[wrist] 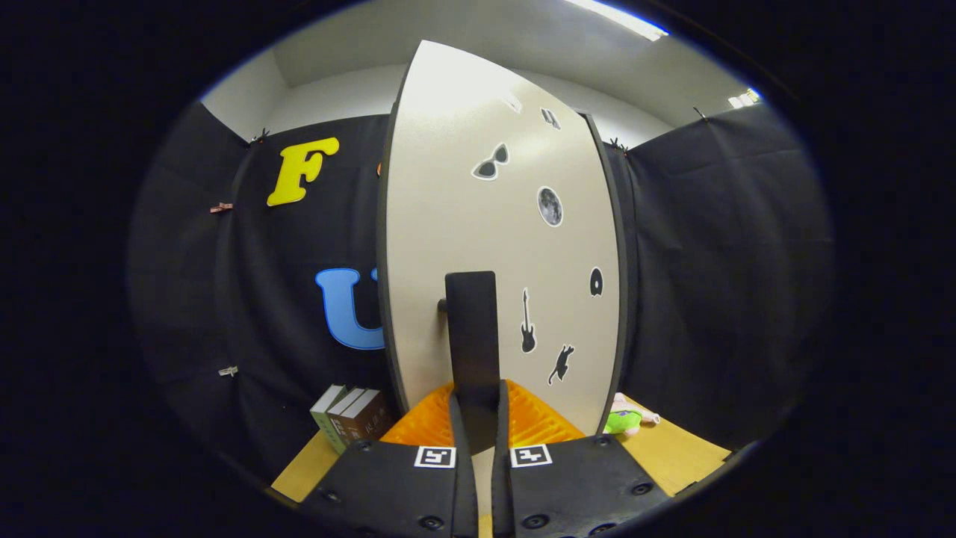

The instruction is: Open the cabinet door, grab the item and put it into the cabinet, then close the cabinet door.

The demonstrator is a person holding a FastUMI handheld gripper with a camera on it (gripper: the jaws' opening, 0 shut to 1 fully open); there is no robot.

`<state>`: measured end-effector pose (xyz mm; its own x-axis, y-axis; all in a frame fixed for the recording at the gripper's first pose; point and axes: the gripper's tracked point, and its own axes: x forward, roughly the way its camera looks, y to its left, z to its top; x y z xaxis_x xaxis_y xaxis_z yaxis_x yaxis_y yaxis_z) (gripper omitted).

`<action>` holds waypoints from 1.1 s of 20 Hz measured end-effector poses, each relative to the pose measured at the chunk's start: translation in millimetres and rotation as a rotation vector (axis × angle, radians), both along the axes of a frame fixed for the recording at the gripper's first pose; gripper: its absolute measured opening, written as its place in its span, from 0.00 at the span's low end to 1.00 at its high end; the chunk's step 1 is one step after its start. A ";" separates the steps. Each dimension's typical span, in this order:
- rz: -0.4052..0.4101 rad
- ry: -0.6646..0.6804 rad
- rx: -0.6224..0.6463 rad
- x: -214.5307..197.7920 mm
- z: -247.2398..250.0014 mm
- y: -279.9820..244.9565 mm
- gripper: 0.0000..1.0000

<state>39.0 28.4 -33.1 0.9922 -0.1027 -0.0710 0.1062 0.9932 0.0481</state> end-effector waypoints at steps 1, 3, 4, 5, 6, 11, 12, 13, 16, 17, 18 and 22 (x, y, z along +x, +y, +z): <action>0.002 -0.002 0.007 -3.2 1.7 -2.0 0.12; 0.012 -0.008 0.010 -10.4 3.2 -8.5 0.12; 0.019 -0.010 0.005 -14.1 4.6 -11.9 0.12; 0.029 -0.008 -0.002 -17.8 5.3 -15.6 0.11; 0.043 -0.008 -0.005 -20.8 6.3 -19.5 0.11; 0.102 -0.019 -0.014 -37.8 10.4 -45.8 0.11; 0.113 -0.016 -0.019 -40.3 10.8 -49.9 0.11; 0.122 -0.013 -0.017 -43.2 10.7 -55.4 0.11; 0.149 -0.022 0.014 -51.2 12.7 -71.6 0.10; 0.152 -0.022 0.024 -53.4 12.9 -77.7 0.10; 0.150 -0.023 0.027 -55.1 12.7 -83.9 0.10; 0.122 -0.012 -0.017 -55.1 8.9 -106.1 0.10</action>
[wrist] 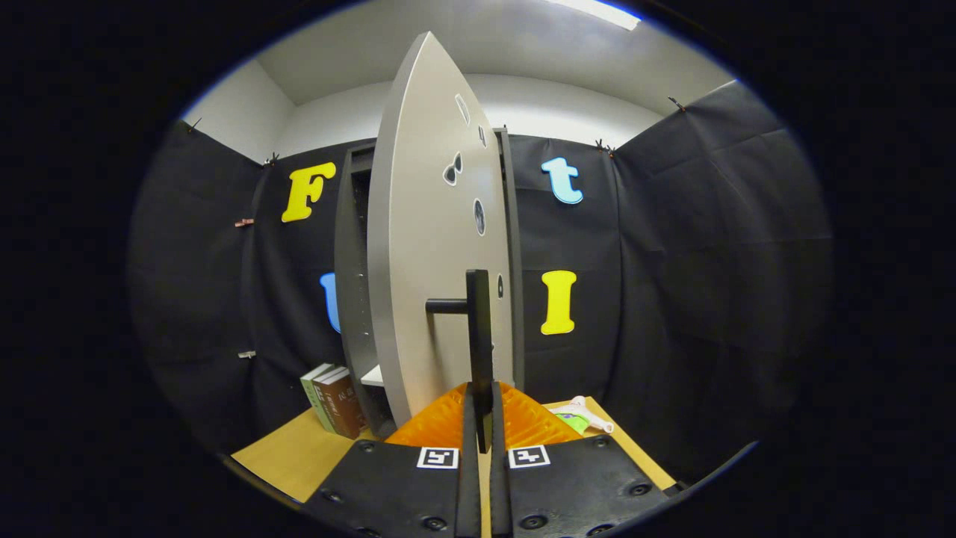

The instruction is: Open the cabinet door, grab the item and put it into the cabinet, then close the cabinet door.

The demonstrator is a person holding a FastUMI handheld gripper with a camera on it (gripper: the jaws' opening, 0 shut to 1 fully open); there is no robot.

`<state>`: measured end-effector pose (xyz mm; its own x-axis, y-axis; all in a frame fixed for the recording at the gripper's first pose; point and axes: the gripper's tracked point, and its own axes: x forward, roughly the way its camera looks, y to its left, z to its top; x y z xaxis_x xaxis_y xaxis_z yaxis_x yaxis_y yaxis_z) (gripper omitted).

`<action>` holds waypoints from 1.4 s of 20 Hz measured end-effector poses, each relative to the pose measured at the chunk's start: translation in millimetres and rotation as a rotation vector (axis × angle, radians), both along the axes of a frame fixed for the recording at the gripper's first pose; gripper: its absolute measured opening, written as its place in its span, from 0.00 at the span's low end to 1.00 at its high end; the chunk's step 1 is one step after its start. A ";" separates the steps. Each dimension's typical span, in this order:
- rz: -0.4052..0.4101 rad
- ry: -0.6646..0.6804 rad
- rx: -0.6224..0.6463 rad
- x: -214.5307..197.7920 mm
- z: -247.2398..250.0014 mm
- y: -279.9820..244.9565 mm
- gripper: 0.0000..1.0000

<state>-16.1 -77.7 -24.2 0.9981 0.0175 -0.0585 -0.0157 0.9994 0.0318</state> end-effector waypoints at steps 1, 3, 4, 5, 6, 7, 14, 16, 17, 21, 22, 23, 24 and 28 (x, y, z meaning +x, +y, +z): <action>-0.008 -0.006 -0.009 -0.7 2.1 -5.4 0.10; -0.030 -0.013 -0.021 0.3 3.5 -14.9 0.09; -0.046 -0.012 -0.022 0.9 3.0 -19.4 0.09; -0.063 -0.013 -0.018 0.1 3.8 -23.6 0.09; -0.079 -0.014 -0.013 -0.3 3.5 -29.7 0.07; -0.081 -0.016 -0.002 -1.7 4.1 -32.0 0.05; -0.090 -0.091 -0.026 -1.1 15.5 -38.8 0.06; -0.126 -0.126 -0.032 -0.4 22.1 -43.2 0.05; -0.135 -0.135 -0.031 -1.0 24.9 -41.8 0.05; -0.118 -0.110 -0.016 -5.1 22.8 -25.4 0.05; -0.105 -0.100 -0.008 -7.5 20.7 -19.5 0.05; -0.091 -0.094 0.003 -7.4 18.6 -11.2 0.05; -0.074 -0.084 0.015 -5.1 17.1 -2.8 0.05; -0.051 0.026 0.026 -2.7 -12.5 26.4 0.05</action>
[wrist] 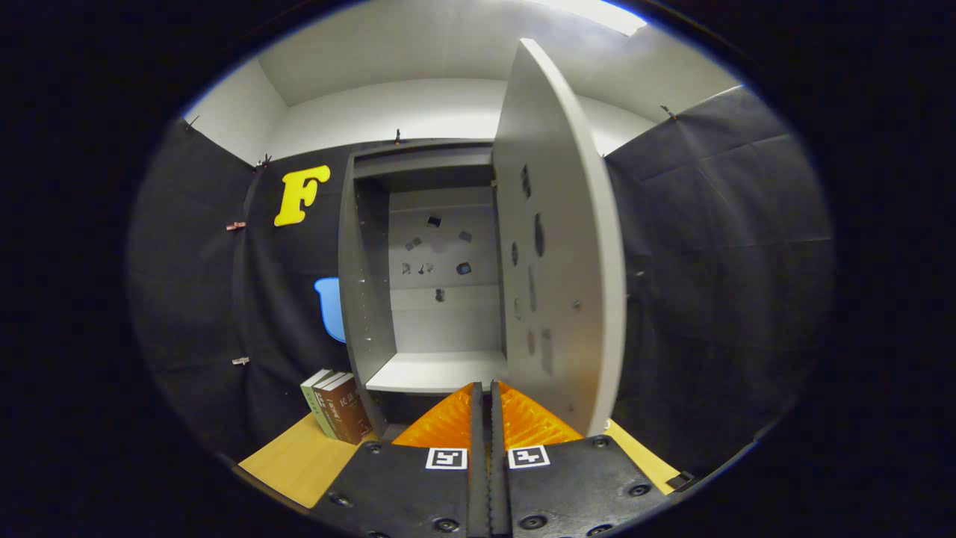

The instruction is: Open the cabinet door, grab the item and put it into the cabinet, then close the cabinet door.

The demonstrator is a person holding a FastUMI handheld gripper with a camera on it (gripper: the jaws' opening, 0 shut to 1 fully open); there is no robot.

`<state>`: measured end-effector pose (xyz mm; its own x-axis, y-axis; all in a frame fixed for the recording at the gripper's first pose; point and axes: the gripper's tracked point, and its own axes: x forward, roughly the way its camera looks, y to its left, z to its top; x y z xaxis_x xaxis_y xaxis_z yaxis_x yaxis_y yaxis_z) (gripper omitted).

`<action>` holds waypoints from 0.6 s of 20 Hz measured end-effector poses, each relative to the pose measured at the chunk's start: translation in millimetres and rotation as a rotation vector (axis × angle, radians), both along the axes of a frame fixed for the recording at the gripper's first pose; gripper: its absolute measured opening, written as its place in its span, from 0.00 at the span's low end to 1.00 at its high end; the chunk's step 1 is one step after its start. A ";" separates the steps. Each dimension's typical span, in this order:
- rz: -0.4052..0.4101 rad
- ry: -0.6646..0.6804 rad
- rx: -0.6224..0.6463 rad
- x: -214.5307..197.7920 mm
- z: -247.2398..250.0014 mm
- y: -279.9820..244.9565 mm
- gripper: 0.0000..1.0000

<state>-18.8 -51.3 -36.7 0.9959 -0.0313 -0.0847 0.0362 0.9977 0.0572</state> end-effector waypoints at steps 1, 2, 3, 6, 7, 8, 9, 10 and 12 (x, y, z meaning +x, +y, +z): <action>-0.006 0.044 -0.001 1.5 -12.3 4.5 0.12; -0.013 0.089 0.003 -3.0 -22.1 8.7 0.13; -0.019 0.128 0.015 -6.8 -31.8 12.8 0.12; -0.059 0.257 0.048 -13.4 -63.6 27.1 0.25; -0.084 0.295 0.065 -18.9 -71.2 29.4 0.32; -0.103 0.323 0.078 -23.5 -79.1 33.9 0.32; -0.129 0.357 0.070 -28.8 -89.0 31.8 0.32; -0.151 0.399 0.057 -31.2 -99.8 28.8 0.35; -0.170 0.486 0.045 -35.8 -127.0 28.5 0.42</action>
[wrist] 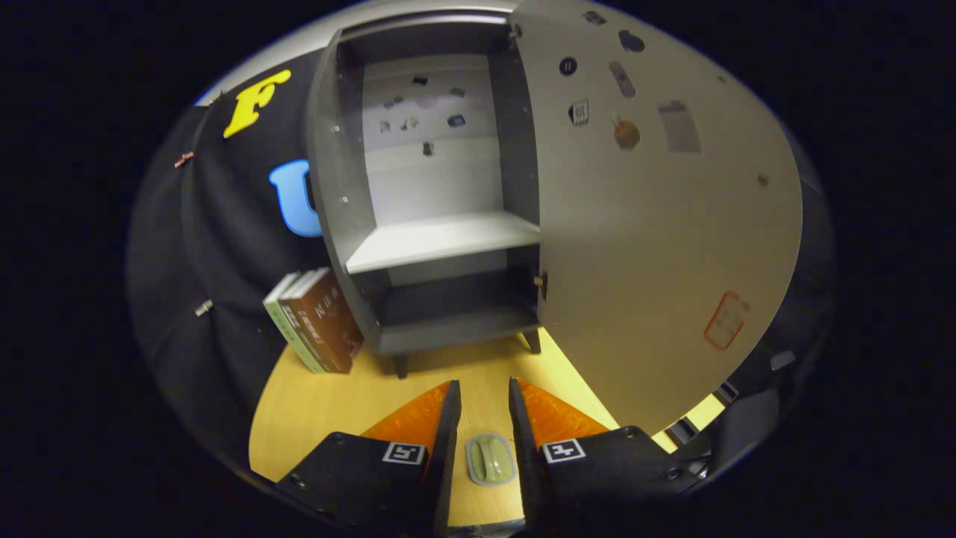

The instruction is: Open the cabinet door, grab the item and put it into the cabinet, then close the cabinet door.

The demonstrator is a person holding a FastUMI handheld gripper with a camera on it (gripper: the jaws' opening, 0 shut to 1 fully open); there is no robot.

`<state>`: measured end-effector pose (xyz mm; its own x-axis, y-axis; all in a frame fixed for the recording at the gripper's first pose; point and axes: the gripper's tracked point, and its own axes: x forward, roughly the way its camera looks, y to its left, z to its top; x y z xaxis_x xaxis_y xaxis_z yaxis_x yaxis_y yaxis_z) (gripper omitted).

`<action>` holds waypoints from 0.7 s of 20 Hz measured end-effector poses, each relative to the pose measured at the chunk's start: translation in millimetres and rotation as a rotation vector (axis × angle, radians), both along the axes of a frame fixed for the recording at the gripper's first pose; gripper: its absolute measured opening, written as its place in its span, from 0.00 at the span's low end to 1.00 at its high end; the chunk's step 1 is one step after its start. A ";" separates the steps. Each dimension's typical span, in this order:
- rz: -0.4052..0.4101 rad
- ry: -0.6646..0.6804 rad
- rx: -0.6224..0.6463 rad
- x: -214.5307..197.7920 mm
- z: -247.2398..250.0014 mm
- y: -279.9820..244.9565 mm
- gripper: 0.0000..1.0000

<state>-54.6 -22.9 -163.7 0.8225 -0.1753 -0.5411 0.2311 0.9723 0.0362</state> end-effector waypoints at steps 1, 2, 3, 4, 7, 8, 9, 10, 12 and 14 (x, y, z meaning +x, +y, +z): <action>0.004 0.039 0.010 -1.6 -15.9 1.7 0.42; 0.013 0.084 0.025 -1.3 -37.8 5.6 0.42; 0.028 0.130 0.044 -2.5 -59.4 7.0 0.42; 0.048 0.177 0.060 4.1 -86.9 9.8 0.42; 0.080 0.299 0.111 4.0 -145.4 8.1 0.43; 0.083 0.324 0.125 5.4 -158.7 5.3 0.44; 0.085 0.354 0.131 2.7 -173.2 3.7 0.46; 0.089 0.386 0.134 0.7 -187.4 3.0 0.47; 0.109 0.452 0.133 -8.8 -214.2 2.4 0.47; 0.128 0.505 0.144 -17.3 -233.3 2.8 0.47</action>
<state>-71.9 -20.1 -397.0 0.4640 0.0143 -0.8857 0.1340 0.9872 0.0861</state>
